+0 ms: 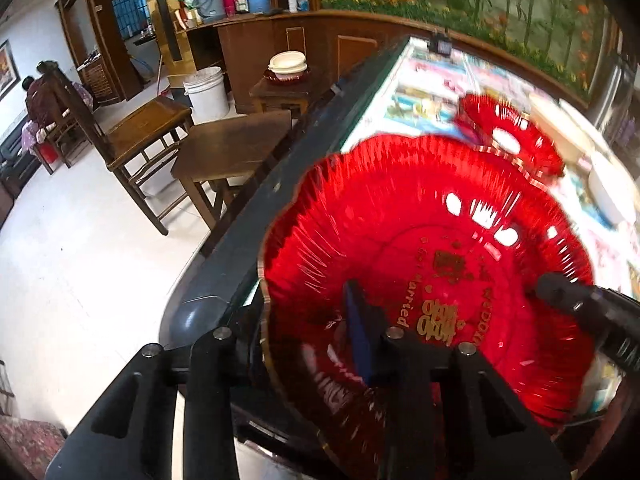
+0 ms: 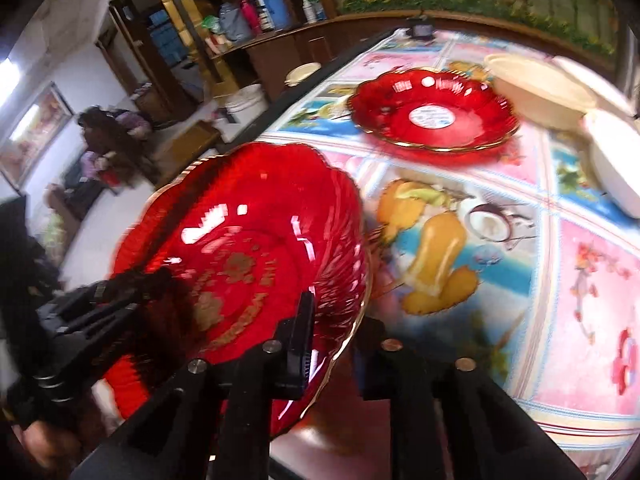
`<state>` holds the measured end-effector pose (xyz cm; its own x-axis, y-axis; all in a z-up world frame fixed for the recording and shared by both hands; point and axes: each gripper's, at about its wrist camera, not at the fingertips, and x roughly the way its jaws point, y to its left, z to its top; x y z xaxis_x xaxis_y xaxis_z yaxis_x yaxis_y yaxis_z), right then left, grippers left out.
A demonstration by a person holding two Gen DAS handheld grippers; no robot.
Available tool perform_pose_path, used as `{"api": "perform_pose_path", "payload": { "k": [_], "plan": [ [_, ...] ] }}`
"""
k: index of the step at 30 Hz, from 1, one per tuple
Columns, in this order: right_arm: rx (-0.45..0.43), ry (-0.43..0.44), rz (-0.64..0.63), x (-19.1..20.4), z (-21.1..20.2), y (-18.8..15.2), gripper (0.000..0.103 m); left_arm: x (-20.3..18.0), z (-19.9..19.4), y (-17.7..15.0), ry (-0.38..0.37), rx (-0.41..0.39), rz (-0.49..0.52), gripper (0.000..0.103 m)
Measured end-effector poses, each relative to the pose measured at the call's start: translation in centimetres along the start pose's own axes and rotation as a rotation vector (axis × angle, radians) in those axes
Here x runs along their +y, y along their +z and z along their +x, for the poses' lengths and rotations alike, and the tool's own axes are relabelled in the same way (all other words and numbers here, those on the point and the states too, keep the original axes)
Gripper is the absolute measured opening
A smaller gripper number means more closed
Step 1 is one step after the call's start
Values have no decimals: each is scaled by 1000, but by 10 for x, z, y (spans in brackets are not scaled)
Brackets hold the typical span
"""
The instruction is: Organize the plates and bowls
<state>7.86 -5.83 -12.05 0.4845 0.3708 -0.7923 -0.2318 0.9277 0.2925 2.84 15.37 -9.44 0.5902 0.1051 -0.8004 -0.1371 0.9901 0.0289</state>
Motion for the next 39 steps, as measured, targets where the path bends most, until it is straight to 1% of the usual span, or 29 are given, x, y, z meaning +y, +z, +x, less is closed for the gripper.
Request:
{"api": "perform_pose_path", "payload": {
  "k": [2,3,4,5,6,7,8,10,11,12,14,16,18,19,20,22,24,25,26,28,29,30,32,33,34,35,36,37,39],
  "plan": [
    [-53,47,48,-14,-20,6,23,3,-14,1,17,-34,5,46],
    [-82,47,52,-17,-30,10,24,5,-24,2,17,-49,5,55],
    [-129,35,51,-25,-44,15,28,7,-33,3,9,-73,5,60],
    [-166,17,51,-31,-54,19,37,8,-43,5,7,-102,7,61],
    [-207,-20,58,-40,-65,25,42,7,-57,13,17,-144,8,64],
    [-231,-43,67,-47,-71,30,52,6,-66,22,14,-173,5,69],
    [-248,-51,81,-55,-75,35,53,4,-71,31,0,-189,2,72],
    [-263,-54,123,-73,-75,48,53,-7,-78,61,-82,-219,-11,87],
    [-264,-57,147,-82,-73,55,53,-11,-75,71,-106,-203,-20,87],
    [-258,-55,169,-91,-70,61,53,-22,-63,91,-152,-160,-37,87],
    [-243,-44,202,-104,-60,73,53,-39,-40,117,-188,-98,-46,87],
    [-230,-40,244,-116,-50,82,53,-64,-2,147,-183,-37,-47,87],
    [-205,-34,276,-129,-33,93,53,-82,27,165,-154,20,-51,87],
    [-198,-41,286,-133,-27,97,53,-93,50,175,-138,66,-69,87],
    [-188,-52,296,-137,-22,99,53,-101,66,179,-148,98,-78,87],
    [-172,-72,327,-145,-11,105,53,-115,91,180,-117,156,-77,87],
    [-158,-51,373,-155,2,108,53,-125,104,176,-109,176,-72,87],
    [-153,-43,389,-159,7,109,53,-130,115,177,-88,199,-61,87],
    [-148,-41,404,-163,12,110,53,-135,120,178,-79,214,-63,87],
    [-129,-37,417,-167,21,113,53,-140,128,176,-102,239,-66,87],
    [-119,-36,416,-168,26,114,52,-145,131,174,-101,250,-45,87],
    [-132,-36,406,-166,26,115,51,-150,135,171,-91,267,-20,87],
    [-130,-27,402,-166,30,119,49,-154,143,167,-98,317,14,86],
    [-131,-14,412,-166,32,119,47,-153,137,166,-102,291,23,78],
    [-125,3,426,-168,36,119,35,-155,133,166,-117,281,38,68],
    [-110,12,432,-170,40,119,17,-157,129,167,-135,282,49,61],
    [-101,15,435,-171,42,119,11,-159,127,167,-148,283,56,45],
    [-110,23,440,-172,41,119,9,-161,123,167,-171,286,66,29],
    [-113,22,443,-172,41,118,9,-166,116,165,-167,280,95,29]
  ]
}}
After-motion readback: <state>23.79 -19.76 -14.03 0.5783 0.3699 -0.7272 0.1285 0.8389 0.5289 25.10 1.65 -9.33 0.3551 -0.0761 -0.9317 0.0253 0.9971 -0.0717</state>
